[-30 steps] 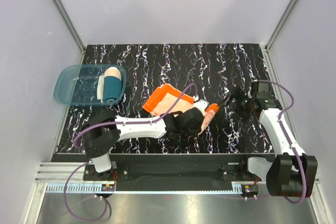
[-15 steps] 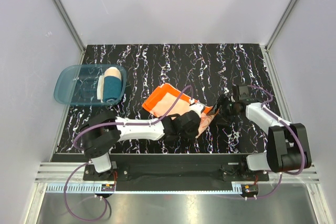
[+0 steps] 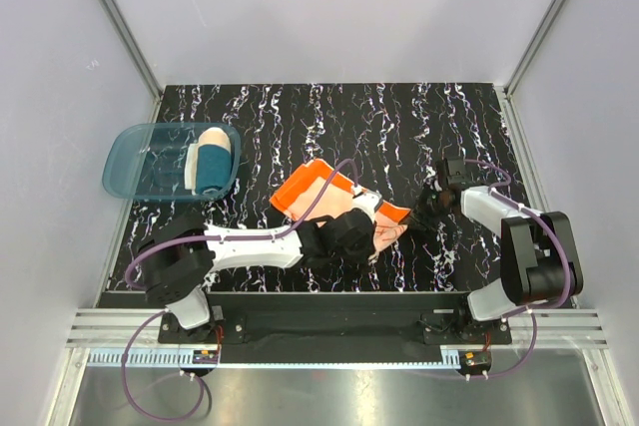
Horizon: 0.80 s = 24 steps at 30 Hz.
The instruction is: Roll the towels
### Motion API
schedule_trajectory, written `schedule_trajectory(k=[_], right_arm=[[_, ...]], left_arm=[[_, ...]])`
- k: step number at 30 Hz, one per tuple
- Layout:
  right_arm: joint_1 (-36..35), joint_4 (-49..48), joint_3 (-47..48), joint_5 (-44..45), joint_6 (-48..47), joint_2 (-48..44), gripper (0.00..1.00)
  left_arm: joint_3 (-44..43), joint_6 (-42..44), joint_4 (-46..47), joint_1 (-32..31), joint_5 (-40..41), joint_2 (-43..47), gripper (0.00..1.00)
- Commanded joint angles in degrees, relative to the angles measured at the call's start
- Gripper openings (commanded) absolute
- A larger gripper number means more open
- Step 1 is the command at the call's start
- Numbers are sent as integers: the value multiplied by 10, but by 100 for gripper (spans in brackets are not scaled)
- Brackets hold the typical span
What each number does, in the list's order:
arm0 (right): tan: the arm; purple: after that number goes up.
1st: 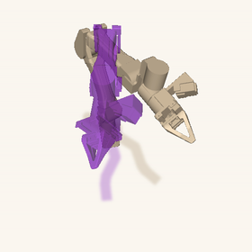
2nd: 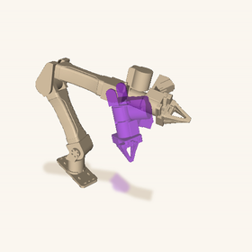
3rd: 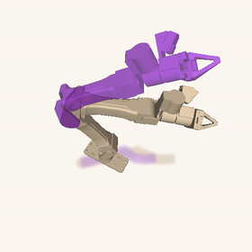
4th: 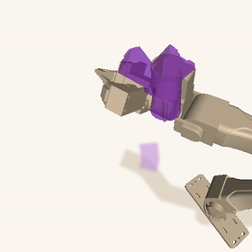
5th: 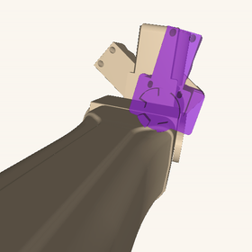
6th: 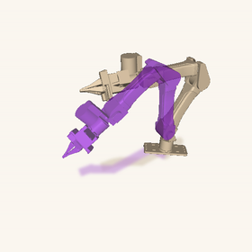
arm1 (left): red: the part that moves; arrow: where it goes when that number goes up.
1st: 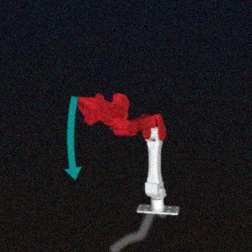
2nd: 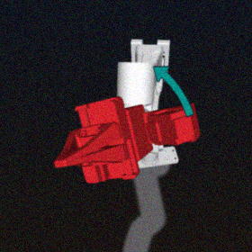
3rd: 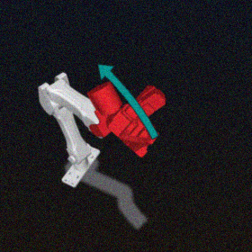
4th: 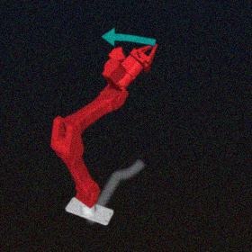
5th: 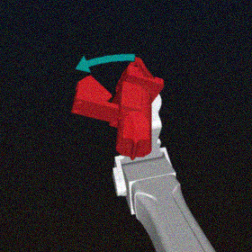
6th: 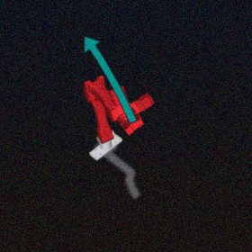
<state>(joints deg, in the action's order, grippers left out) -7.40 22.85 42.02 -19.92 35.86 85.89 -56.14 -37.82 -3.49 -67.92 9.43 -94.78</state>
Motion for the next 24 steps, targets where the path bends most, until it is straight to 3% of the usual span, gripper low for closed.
schedule_trajectory(k=[1, 4, 5, 8, 11, 12, 17, 21, 22, 24], right_arm=[[-1, 3, 38, 47, -24, 5, 0], [0, 32, 57, 66, -37, 5, 1], [0, 43, 69, 70, -40, 6, 8], [0, 87, 99, 99, -60, 15, 37], [0, 128, 132, 139, -74, 19, 79], [0, 145, 140, 161, -78, 17, 82], [0, 171, 191, 186, -80, -11, 86], [0, 139, 188, 132, -74, -85, 68], [-1, 132, 185, 119, -71, -98, 58], [0, 109, 171, 65, -69, -130, 50]], left_arm=[[13, -13, 23, 1, 6, 35, 0], [34, -26, 32, 1, 2, 42, 0], [40, -30, 32, 1, -1, 44, 0], [69, -52, 62, 1, -6, 56, 0], [102, -80, 86, 2, -11, 68, 0], [109, -94, 97, 2, -12, 75, 0], [155, -152, 148, 16, -41, 86, 0], [213, -250, 230, 48, -91, 95, 0], [227, -267, 237, 60, -91, 99, 0], [231, -293, 229, 70, -114, 101, 0]])
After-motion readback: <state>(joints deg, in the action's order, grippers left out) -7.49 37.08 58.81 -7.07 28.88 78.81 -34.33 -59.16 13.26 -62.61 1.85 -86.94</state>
